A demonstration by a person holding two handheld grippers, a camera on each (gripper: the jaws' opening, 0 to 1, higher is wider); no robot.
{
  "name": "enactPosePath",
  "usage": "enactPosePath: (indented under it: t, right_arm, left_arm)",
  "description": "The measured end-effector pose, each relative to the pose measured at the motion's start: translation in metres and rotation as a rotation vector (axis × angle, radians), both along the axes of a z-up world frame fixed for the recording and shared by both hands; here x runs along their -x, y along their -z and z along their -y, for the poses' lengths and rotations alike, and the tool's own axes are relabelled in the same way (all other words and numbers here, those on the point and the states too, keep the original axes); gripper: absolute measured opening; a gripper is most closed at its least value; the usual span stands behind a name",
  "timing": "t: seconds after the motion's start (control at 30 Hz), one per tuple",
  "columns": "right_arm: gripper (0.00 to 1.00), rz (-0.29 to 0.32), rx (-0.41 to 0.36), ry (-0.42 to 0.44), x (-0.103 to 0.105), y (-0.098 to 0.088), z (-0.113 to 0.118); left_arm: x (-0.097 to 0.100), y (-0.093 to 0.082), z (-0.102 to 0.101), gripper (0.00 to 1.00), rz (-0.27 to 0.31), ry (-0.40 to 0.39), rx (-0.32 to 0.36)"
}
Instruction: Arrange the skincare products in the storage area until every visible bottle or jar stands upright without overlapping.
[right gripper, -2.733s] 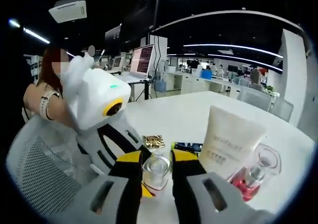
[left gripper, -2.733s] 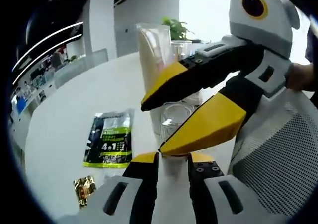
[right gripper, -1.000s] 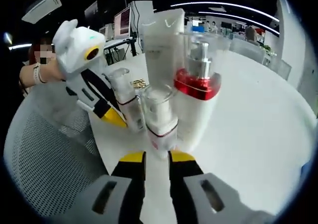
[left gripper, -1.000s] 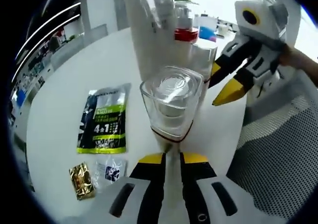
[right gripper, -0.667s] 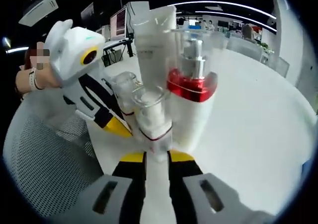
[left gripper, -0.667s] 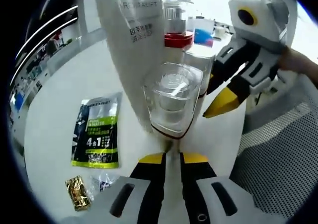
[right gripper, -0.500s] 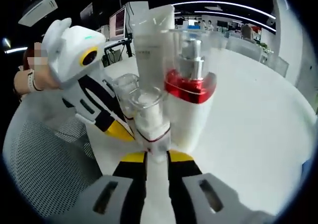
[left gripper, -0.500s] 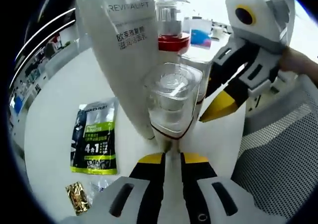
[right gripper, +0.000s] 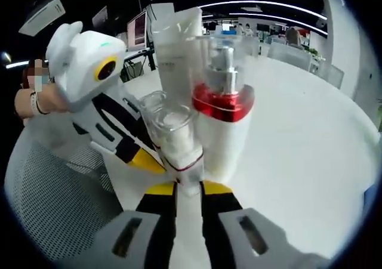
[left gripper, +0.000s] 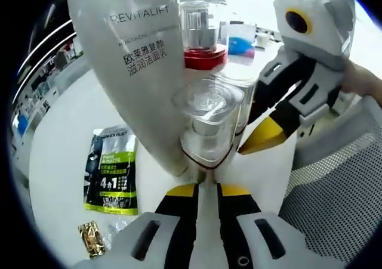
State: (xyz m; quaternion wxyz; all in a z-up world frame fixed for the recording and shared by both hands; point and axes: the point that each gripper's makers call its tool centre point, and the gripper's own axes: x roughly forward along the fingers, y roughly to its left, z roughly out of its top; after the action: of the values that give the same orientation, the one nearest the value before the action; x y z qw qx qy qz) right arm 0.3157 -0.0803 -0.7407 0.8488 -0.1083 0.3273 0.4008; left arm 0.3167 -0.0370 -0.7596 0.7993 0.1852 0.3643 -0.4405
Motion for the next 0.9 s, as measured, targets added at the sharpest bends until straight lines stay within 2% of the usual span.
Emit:
enactPosePath:
  t: [0.47, 0.9]
  right_arm:
    - [0.15, -0.011, 0.009, 0.017, -0.0046, 0.0008, 0.0015]
    - [0.14, -0.018, 0.024, 0.017, -0.0033, 0.0037, 0.0030]
  left_arm:
    - [-0.0026, -0.0010, 0.0008, 0.08, -0.025, -0.056, 0.023]
    - [-0.0018, -0.0001, 0.0021, 0.09, -0.029, -0.064, 0.027]
